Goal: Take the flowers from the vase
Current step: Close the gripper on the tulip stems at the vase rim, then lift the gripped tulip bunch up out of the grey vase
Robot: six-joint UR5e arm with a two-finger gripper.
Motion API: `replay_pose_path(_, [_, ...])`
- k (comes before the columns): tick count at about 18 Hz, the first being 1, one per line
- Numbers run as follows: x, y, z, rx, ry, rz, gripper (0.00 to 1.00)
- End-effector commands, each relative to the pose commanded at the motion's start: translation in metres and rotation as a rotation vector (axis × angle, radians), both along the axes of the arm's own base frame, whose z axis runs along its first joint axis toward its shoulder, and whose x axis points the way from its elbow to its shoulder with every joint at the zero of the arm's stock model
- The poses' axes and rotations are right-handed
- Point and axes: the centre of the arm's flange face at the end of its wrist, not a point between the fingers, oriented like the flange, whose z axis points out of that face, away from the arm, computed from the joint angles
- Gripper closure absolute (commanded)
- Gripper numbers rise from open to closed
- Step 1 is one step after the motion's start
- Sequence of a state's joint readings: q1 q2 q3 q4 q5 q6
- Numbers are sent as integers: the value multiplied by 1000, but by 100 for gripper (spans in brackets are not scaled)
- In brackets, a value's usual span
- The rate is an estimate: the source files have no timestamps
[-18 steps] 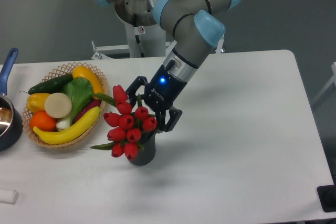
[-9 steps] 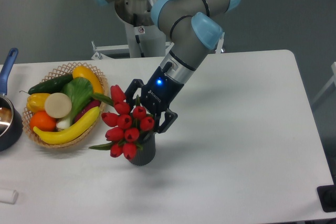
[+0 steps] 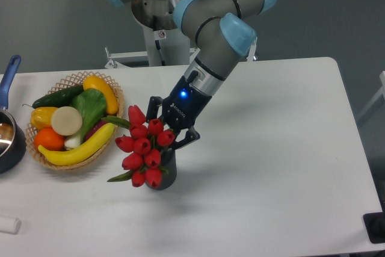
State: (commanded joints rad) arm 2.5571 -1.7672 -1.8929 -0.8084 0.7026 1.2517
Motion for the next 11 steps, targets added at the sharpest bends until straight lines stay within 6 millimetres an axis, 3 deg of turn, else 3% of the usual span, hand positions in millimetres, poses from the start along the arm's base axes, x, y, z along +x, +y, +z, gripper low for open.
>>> replay_pose_path(5, [2, -2, 9, 4, -10, 18, 63])
replay_pose_path(11, [11, -5, 53, 60, -33, 57, 63])
